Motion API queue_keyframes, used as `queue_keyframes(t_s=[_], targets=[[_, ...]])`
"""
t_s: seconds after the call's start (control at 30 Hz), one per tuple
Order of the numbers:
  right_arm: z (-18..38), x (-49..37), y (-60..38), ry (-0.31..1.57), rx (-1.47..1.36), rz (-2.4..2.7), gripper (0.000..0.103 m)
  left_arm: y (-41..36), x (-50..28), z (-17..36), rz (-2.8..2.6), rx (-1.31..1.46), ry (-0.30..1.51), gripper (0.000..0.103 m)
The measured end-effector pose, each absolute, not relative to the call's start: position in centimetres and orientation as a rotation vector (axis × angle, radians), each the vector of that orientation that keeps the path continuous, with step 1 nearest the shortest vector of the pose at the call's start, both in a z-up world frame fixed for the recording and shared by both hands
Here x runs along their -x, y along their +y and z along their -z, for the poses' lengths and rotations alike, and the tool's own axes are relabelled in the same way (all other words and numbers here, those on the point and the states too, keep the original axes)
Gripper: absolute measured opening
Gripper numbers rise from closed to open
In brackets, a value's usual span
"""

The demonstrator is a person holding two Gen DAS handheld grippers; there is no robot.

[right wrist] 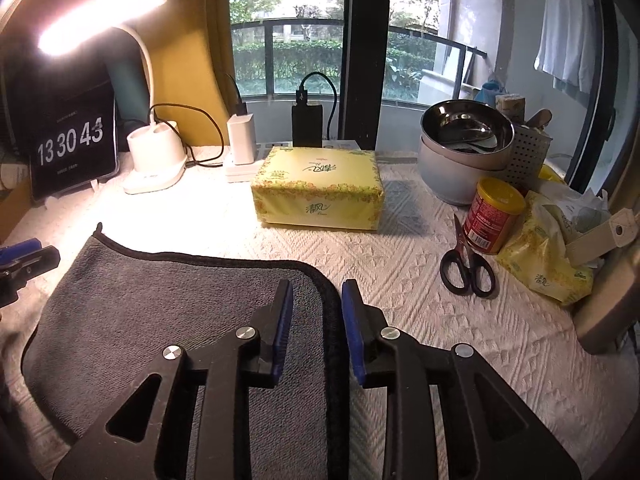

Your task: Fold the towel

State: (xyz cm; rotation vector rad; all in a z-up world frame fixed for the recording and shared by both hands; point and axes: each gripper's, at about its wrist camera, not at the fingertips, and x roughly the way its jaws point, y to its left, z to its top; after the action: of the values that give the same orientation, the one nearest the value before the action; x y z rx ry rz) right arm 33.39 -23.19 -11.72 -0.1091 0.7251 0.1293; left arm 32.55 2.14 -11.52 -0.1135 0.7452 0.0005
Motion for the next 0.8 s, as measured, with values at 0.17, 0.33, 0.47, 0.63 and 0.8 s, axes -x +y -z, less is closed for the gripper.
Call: queue_keyframes(t_s=[0.17,0.33,0.47,0.63,0.8], targets=[[11.0,-31.9,-23.2,0.715,0.090,-0.146,0.027,1.9,-31.1,10.7,0.004,0.110,0.730,0.067],[10.3,-30.3,-22.8,0.701,0.086,-0.163,0.028,1.6,-29.6,9.9,0.007,0.110,0.713,0.067],[9.6,-29.0,-22.6,0.688,0.086,-0.169,0.028,1.4,-28.3,9.1,0.011,0.113,0.698,0.067],[8.8,-27.4,-22.7,0.672,0.083,-0.167,0.028,1.2,-26.7,8.4,0.020,0.118,0.684,0.067],[8.2,-25.9,-22.7,0.663,0.083,-0.168,0.028,1.1,-25.3,7.9,0.025,0.118,0.674,0.067]])
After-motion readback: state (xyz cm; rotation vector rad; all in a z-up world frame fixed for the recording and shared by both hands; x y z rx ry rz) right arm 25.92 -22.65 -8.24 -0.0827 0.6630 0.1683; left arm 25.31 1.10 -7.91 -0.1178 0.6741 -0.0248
